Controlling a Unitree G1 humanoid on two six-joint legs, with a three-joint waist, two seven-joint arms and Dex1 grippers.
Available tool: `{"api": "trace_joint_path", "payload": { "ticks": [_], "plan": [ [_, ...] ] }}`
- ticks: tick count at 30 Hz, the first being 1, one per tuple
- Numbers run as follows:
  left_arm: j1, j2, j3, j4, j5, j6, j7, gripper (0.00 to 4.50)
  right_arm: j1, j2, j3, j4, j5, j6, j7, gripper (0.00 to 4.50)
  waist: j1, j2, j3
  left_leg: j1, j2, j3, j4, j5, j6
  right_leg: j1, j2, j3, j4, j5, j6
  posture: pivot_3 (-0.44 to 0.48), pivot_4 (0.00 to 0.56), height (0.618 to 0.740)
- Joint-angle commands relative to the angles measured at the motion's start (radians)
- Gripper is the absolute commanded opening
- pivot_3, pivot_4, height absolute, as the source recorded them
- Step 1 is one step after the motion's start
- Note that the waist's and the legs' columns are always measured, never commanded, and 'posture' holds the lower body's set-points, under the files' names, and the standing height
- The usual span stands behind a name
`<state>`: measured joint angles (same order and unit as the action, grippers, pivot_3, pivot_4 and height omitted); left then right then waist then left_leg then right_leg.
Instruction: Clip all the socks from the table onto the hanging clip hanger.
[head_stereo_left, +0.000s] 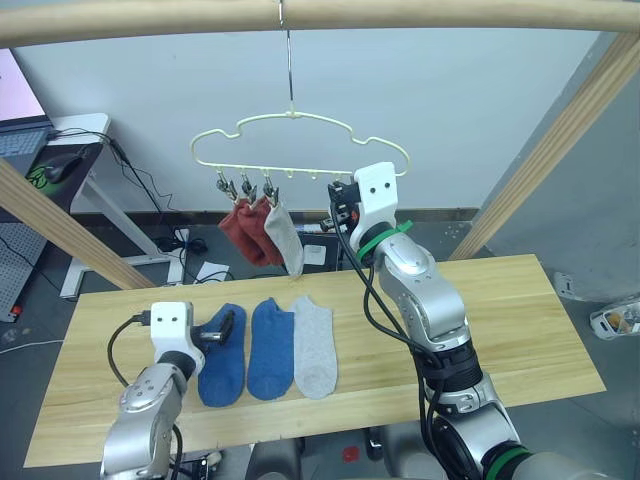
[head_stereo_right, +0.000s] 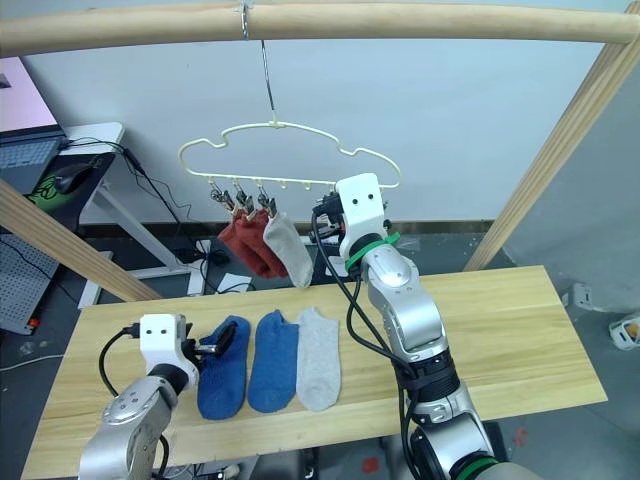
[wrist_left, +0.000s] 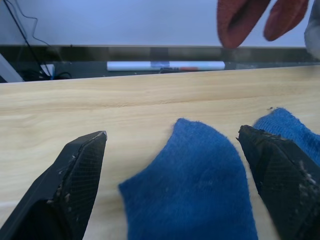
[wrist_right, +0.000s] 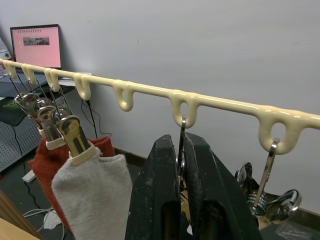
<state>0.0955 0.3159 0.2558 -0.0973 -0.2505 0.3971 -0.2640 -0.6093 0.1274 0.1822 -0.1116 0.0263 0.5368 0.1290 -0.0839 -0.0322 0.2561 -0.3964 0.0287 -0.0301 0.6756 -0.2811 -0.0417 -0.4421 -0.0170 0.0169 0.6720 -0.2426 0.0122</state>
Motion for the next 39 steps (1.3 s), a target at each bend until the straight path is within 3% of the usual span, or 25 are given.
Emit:
{"api": "trace_joint_path", "payload": {
  "ticks": [1,10,13,26,31,39],
  "plan": [
    [-0.027,0.028,-0.022,0.042,0.03,0.045,0.004,4.49,-0.004,0.005,0.006,-0.039,0.008,-0.012,0.002,0.0,0.0,0.0,0.0,0.0,0.0,0.0,0.0,0.0,0.0,0.0,0.0,0.0,0.0,0.0,0.0,-0.087,0.274,0.74],
    [-0.056,0.058,-0.077,0.094,0.087,0.107,0.008,4.49,-0.002,0.009,0.009,-0.042,0.007,-0.012,-0.002,0.0,0.0,0.001,0.002,0.0,0.0,0.0,-0.001,0.0,0.0,0.0,0.0,0.0,0.0,0.0,0.0,-0.096,0.273,0.74],
    [-0.047,0.06,-0.083,0.087,0.098,0.112,0.017,3.96,-0.003,0.01,0.009,-0.041,0.007,-0.012,-0.003,0.0,0.0,0.001,0.003,0.0,0.0,0.0,-0.001,0.0,0.0,0.0,0.0,0.0,0.0,0.0,0.0,-0.094,0.271,0.74],
    [-0.039,0.044,-0.052,0.049,0.071,0.11,0.022,0.01,-0.011,0.013,0.003,-0.027,0.01,-0.024,-0.002,0.0,-0.001,0.001,0.003,0.002,0.001,0.001,-0.012,0.0,0.0,0.0,0.0,0.001,-0.008,0.0,0.0,-0.094,0.263,0.74],
    [-0.052,0.029,-0.068,-0.052,0.049,0.045,-0.019,0.01,-0.013,0.013,-0.001,-0.033,0.012,-0.023,-0.002,0.0,0.001,0.001,0.003,-0.002,0.0,0.0,-0.013,0.0,0.0,-0.002,-0.003,0.001,-0.011,0.0,-0.001,-0.098,0.259,0.74],
    [-0.111,0.082,-0.247,-0.23,0.136,-0.168,-0.146,0.01,-0.019,0.017,-0.007,-0.068,0.026,0.002,0.0,0.0,0.003,0.001,0.003,-0.003,0.0,-0.002,-0.013,0.0,0.0,-0.001,-0.004,0.001,-0.012,0.001,-0.001,-0.11,0.248,0.74]
  ]
}}
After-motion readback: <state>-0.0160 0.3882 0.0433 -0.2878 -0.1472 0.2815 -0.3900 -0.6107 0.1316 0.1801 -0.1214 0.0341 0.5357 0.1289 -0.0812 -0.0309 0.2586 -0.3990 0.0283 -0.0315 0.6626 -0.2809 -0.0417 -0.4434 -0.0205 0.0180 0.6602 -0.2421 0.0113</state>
